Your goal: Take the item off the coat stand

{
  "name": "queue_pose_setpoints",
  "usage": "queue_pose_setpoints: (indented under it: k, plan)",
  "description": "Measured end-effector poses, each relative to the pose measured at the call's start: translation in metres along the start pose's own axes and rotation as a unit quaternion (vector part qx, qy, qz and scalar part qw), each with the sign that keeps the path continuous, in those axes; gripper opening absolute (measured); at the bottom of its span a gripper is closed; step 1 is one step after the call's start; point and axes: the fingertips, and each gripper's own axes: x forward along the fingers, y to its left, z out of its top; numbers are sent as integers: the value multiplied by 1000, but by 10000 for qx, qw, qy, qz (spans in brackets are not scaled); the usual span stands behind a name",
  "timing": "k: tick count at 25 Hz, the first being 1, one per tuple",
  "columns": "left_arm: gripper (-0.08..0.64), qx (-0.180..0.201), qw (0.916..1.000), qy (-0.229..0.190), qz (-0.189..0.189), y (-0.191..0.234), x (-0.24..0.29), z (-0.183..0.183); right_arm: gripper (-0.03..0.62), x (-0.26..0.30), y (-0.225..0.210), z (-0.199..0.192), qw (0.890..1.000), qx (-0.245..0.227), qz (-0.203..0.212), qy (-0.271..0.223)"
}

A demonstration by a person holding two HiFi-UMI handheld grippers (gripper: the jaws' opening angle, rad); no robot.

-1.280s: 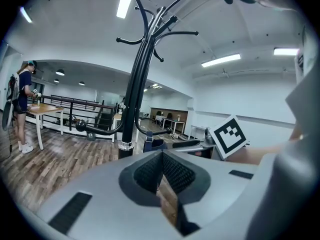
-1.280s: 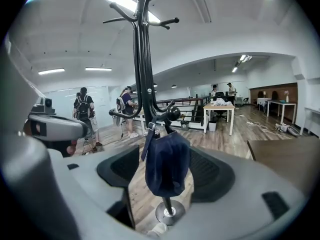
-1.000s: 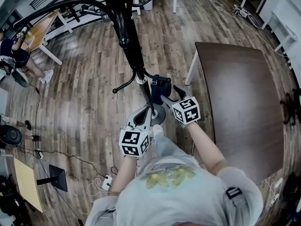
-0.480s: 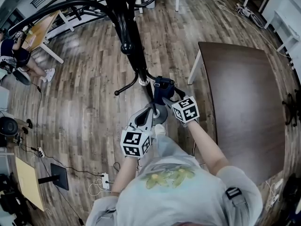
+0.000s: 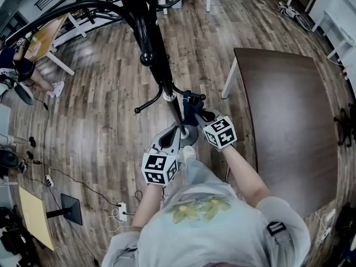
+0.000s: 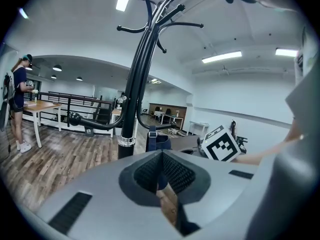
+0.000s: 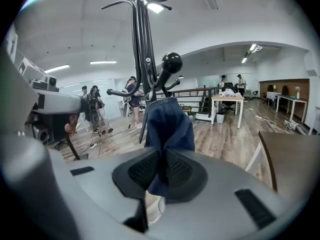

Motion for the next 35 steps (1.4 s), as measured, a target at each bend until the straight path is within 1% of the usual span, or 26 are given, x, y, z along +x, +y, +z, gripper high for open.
queue_pose_setpoints:
  k: [14, 25, 35]
  plan:
    - [15, -56, 10000, -12, 28, 4, -3, -3, 25, -6, 1, 2, 9999, 60, -45, -131]
    - [17, -11, 10000, -6, 5, -2, -4, -5, 25, -15, 1, 20, 9993, 43, -7, -364]
    - [15, -16, 10000, -39, -5, 0, -3, -2, 25, -19, 3, 25, 9991, 81, 12, -404]
